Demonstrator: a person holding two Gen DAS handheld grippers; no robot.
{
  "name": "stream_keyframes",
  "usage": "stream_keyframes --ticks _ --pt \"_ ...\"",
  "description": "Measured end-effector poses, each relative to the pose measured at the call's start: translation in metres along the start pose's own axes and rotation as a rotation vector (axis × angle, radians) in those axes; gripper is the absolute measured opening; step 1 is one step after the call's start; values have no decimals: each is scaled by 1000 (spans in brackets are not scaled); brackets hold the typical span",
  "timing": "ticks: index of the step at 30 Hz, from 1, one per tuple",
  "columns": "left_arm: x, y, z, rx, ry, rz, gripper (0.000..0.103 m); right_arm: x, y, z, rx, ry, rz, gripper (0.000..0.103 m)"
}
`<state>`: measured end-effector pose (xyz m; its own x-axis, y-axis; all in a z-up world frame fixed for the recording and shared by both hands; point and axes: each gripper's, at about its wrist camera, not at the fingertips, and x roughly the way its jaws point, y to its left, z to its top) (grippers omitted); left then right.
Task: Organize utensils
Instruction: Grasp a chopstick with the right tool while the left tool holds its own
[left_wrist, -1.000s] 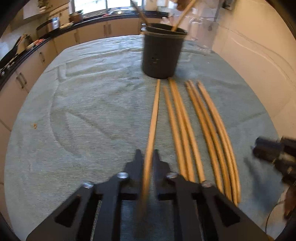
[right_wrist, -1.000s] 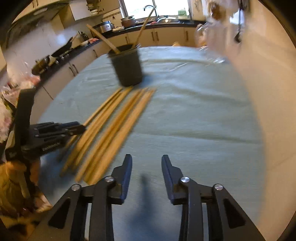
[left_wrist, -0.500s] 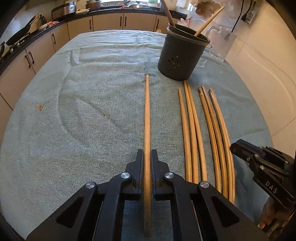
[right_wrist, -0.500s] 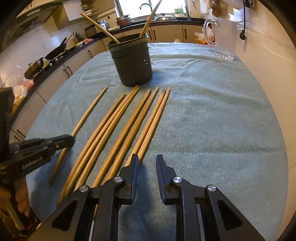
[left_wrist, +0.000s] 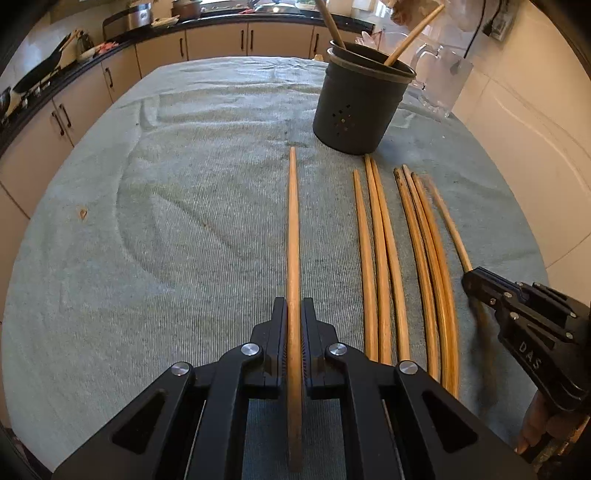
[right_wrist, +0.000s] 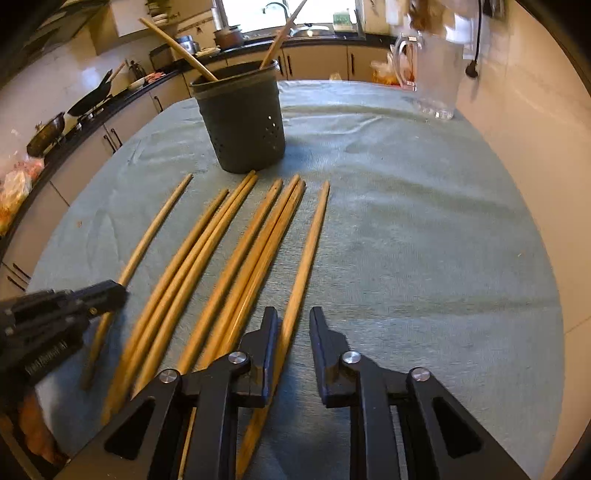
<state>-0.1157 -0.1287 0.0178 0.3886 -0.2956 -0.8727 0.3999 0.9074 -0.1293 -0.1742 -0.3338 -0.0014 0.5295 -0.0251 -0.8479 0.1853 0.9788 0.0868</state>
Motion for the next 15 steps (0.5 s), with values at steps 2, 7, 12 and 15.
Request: stream_keyframes --ticks 2,7,12,15 --pt "-4 1 -6 -14 10 -16 7 -2 -4 -2 6 11 -11 8" --pt "-15 6 -23 -20 28 -65 7 -16 -13 -20 -11 20 -86 7" --pt "-21 13 -31 -50 44 -112 7 -27 -19 -29 3 32 -105 8" --pt "-26 13 -34 -47 58 -114 7 -28 -15 -30 -29 26 -117 9"
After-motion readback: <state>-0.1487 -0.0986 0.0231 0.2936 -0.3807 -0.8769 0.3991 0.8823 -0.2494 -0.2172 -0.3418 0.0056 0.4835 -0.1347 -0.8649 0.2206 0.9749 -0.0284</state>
